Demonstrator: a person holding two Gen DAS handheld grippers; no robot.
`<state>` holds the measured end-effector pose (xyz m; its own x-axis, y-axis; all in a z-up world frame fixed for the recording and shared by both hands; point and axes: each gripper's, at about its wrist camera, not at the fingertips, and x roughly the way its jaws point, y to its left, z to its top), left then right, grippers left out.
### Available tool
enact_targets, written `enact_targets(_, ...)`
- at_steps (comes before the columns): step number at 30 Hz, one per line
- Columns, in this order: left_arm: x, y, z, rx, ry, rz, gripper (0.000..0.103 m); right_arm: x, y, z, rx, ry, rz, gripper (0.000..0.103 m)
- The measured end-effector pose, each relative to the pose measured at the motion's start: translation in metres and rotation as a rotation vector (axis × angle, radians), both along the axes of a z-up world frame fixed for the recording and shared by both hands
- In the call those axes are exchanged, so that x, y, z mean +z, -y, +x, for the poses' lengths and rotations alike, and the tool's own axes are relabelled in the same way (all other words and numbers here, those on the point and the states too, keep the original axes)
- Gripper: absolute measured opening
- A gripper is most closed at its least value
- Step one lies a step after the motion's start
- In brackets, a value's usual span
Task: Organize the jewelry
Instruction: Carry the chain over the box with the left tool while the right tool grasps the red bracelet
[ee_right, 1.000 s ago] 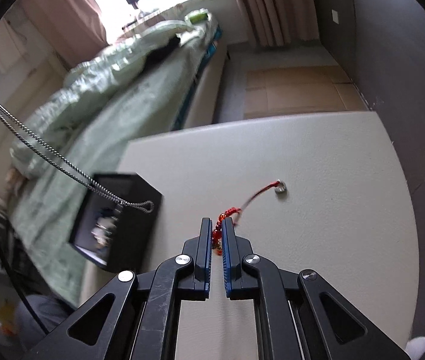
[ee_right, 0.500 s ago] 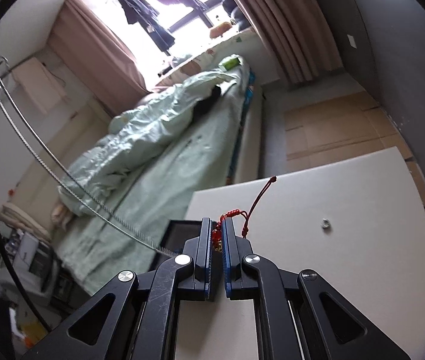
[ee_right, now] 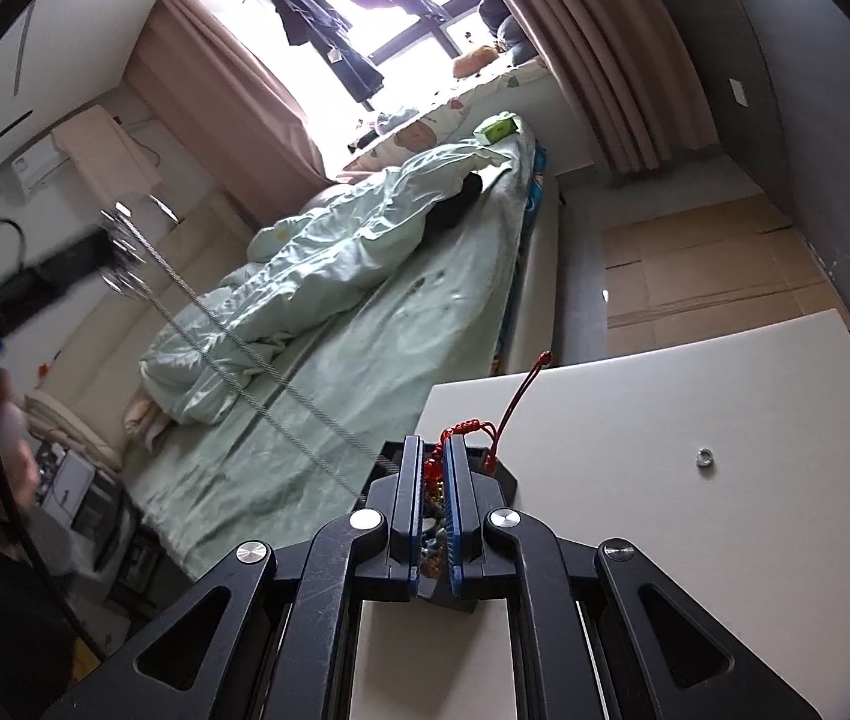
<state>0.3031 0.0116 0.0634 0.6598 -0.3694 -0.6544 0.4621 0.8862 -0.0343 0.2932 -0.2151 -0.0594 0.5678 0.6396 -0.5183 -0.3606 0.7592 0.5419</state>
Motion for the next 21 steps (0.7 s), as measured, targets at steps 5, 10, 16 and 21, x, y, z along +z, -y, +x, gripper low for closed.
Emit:
enact_targets(5, -0.060, -0.004, 0.007, 0.029, -0.073, -0.059, 0.020, -0.002, -0.001, 0.002, 0.008, 0.003, 0.017, 0.007)
enact_targets(10, -0.108, -0.010, 0.009, 0.072, -0.152, -0.128, 0.020, -0.004, -0.005, 0.006, 0.008, 0.002, 0.028, 0.007)
enact_targets(16, -0.152, -0.022, 0.016, 0.170, -0.229, -0.208, 0.021, -0.007, -0.012, 0.008, 0.019, -0.005, 0.035, 0.007)
enact_targets(21, -0.158, -0.031, 0.018, 0.203, -0.256, -0.265, 0.030, -0.009, -0.025, 0.011, 0.038, -0.011, 0.034, 0.007)
